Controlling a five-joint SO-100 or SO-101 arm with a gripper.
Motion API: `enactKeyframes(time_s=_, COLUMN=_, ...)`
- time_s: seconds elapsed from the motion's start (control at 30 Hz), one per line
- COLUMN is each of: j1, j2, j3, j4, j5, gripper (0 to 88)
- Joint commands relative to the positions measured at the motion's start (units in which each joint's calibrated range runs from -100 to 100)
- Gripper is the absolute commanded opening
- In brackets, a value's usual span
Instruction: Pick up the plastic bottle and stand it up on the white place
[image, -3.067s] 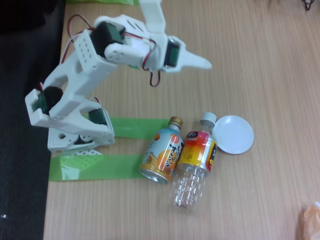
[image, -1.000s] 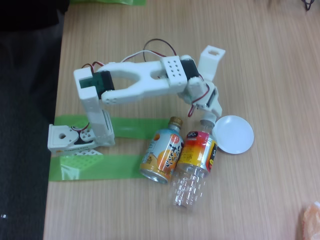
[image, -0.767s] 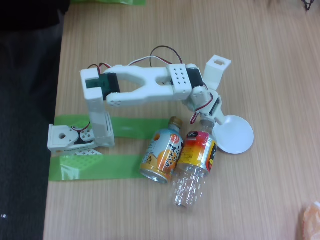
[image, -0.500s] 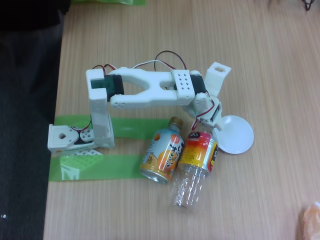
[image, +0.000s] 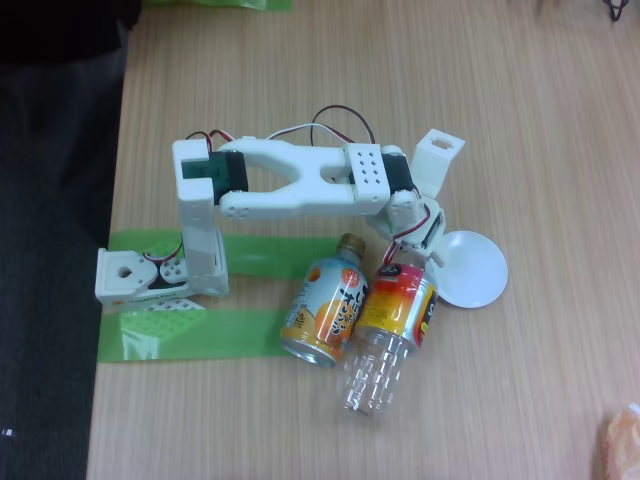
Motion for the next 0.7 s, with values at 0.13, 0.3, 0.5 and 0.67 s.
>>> enactKeyframes(time_s=0.13, j1=-0.17, j2=-0.14, j3=-2.41, j4=-0.35, j5=0.23, gripper=25.1)
enactKeyframes(time_s=0.3, j1=-0.17, j2=-0.14, j3=-1.96, j4=-0.35, j5=0.23, gripper=24.9)
enactKeyframes(time_s=0.5, j1=-0.24, j2=-0.14, j3=-1.96, j4=-0.35, j5=0.23, gripper=24.8)
enactKeyframes(time_s=0.67, j1=-0.24, j2=-0.14, j3=-1.96, j4=-0.35, j5=0.23, gripper=24.8)
